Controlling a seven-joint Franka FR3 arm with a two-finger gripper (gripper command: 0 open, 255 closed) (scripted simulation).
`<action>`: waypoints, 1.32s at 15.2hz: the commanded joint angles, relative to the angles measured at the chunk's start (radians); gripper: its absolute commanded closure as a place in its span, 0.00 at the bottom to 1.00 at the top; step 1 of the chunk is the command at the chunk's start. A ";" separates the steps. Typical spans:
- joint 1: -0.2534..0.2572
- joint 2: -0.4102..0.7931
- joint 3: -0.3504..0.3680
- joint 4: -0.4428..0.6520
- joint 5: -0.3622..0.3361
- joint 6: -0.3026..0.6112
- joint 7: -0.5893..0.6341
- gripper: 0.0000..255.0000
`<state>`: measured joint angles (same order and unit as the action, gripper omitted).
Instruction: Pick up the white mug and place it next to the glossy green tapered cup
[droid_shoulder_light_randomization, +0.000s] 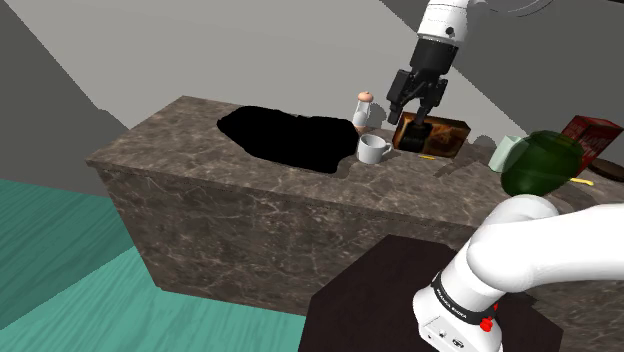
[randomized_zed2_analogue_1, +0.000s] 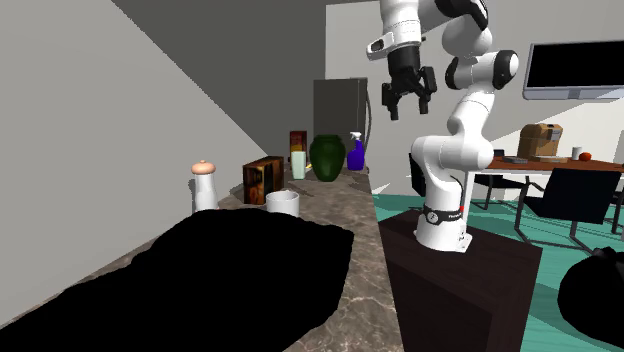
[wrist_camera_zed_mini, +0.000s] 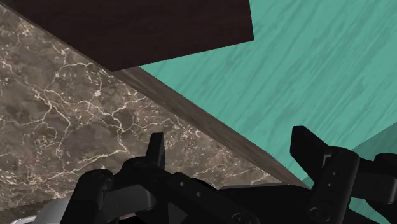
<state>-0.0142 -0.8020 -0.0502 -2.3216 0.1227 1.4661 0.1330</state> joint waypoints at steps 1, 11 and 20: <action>0.000 0.000 0.000 0.000 0.000 0.000 0.000 0.00; -0.040 0.269 -0.067 -0.004 -0.103 0.247 -0.097 0.00; -0.072 0.566 -0.127 0.096 -0.160 0.432 -0.164 0.00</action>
<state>-0.0807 -0.2650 -0.1679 -2.2402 -0.0301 1.8832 -0.0191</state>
